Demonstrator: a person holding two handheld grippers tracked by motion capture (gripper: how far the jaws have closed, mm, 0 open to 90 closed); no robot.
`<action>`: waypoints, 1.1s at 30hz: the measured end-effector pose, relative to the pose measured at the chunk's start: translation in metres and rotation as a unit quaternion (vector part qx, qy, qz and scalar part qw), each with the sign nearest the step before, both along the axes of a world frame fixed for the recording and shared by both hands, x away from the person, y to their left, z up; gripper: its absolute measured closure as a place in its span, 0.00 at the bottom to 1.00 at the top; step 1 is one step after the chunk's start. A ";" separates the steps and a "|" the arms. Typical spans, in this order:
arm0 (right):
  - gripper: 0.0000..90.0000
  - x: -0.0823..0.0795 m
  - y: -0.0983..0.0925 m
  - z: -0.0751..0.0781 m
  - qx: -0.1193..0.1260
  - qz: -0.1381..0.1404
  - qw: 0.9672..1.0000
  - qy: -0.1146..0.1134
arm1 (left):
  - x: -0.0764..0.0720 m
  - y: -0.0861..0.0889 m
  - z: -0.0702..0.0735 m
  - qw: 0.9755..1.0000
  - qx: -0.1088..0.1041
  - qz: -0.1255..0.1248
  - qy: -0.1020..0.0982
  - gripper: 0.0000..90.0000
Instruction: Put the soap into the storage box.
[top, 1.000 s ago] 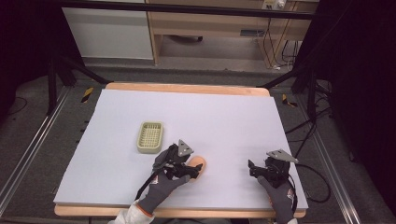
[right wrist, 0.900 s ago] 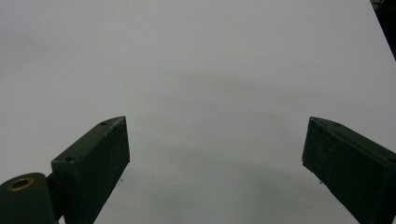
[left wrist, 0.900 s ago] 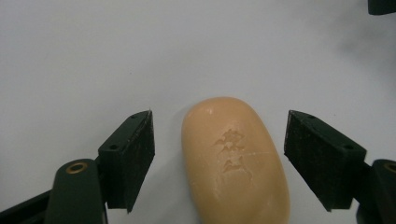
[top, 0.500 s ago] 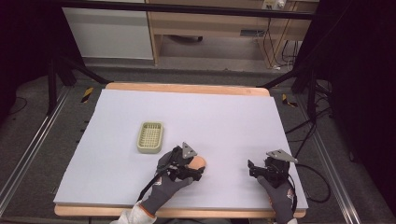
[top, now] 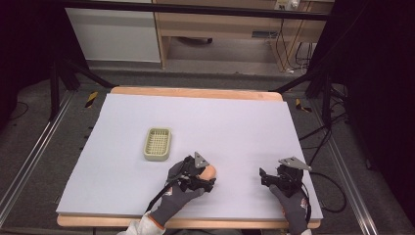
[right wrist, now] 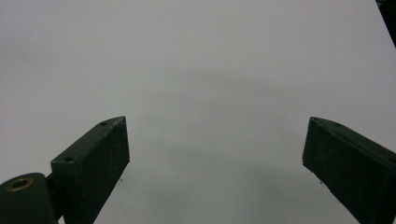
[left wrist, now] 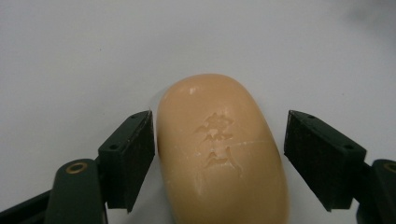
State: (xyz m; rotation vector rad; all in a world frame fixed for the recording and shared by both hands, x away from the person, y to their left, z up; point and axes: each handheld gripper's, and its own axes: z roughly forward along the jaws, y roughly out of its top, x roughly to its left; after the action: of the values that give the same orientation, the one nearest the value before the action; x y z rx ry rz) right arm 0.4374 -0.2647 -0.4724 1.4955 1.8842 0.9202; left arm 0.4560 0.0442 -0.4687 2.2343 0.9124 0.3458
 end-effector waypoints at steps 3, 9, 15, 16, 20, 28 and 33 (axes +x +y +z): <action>0.09 0.000 0.000 0.000 0.000 -0.001 1.000 0.000 | 0.001 -0.001 -0.002 1.000 0.003 0.001 0.002 0.28; 0.09 0.000 0.000 0.000 0.000 -0.001 1.000 0.001 | 0.002 -0.001 -0.004 1.000 0.005 0.005 0.005 0.29; 0.09 0.000 0.001 0.000 -0.001 0.000 1.000 0.001 | 0.002 -0.001 -0.005 1.000 0.004 0.008 0.012 0.30; 0.09 0.000 0.001 0.000 -0.001 0.000 1.000 0.001 | 0.002 -0.001 -0.005 1.000 0.005 0.009 0.013 0.30; 0.09 0.000 0.001 0.000 -0.001 0.000 1.000 0.001 | 0.002 -0.002 -0.007 1.000 0.006 0.010 0.015 0.30; 0.08 0.000 0.001 0.000 -0.002 0.000 1.000 0.001 | 0.001 -0.002 -0.006 1.000 0.007 0.013 0.016 0.33; 0.08 0.001 0.001 0.000 -0.003 0.000 1.000 0.001 | 0.001 -0.002 -0.006 1.000 0.007 0.011 0.016 0.34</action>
State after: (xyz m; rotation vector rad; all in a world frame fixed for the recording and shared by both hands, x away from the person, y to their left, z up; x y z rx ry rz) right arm 0.4380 -0.2641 -0.4729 1.4936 1.8864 0.9129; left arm 0.4569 0.0425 -0.4743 2.2508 0.9559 0.3279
